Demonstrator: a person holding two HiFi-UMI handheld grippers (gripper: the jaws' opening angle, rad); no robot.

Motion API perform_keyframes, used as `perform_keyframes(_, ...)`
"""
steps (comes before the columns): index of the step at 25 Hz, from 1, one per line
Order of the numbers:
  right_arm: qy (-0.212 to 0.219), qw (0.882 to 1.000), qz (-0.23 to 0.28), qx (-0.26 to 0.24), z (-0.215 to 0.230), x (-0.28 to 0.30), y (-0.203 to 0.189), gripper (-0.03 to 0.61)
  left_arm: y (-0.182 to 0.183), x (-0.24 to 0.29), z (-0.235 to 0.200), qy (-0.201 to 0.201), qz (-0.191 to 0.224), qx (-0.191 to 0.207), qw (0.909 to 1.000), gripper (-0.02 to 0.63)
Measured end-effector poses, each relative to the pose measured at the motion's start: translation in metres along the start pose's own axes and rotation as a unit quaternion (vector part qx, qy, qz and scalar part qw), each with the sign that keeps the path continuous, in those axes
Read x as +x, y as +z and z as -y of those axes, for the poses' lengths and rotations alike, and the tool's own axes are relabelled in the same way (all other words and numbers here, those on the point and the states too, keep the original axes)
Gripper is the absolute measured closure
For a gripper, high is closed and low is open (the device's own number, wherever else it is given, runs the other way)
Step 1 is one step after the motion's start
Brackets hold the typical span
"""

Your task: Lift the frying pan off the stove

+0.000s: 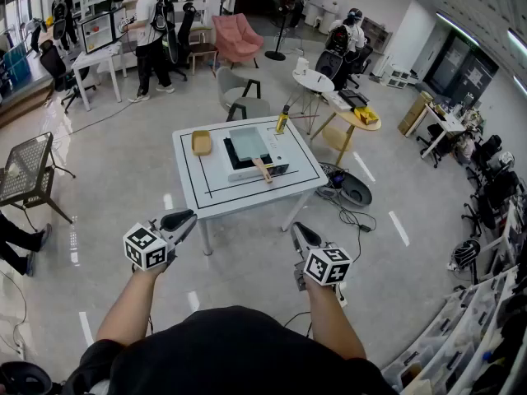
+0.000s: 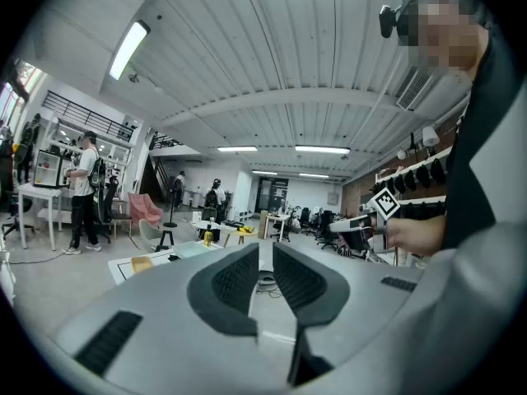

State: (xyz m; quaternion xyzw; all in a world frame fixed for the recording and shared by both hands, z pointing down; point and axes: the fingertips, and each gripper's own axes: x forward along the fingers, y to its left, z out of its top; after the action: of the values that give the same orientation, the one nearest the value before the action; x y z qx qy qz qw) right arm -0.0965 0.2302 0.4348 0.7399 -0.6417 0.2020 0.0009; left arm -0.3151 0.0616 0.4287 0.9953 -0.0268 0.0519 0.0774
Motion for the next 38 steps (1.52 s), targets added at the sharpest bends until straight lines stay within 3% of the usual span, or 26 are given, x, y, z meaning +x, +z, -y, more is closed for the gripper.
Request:
perform_keyframes(11,-0.003,1.000,0.005,0.021,-0.010,0.003,-0.012,0.563,-0.012,-0.005,-0.005,-0.013,-0.016,-0.010,0.9997,0.555)
perform_keyframes(20,-0.011,0.999,0.009,0.031,0.012,0.020,-0.005,0.565,-0.018,0.019,-0.013,-0.021,-0.032,-0.013,0.9992,0.554)
perform_keyframes(38,0.020,1.000,-0.011,0.017,0.103,0.094,0.019,0.566,-0.028,0.123,-0.049,-0.005,-0.061,-0.018,0.9979,0.554)
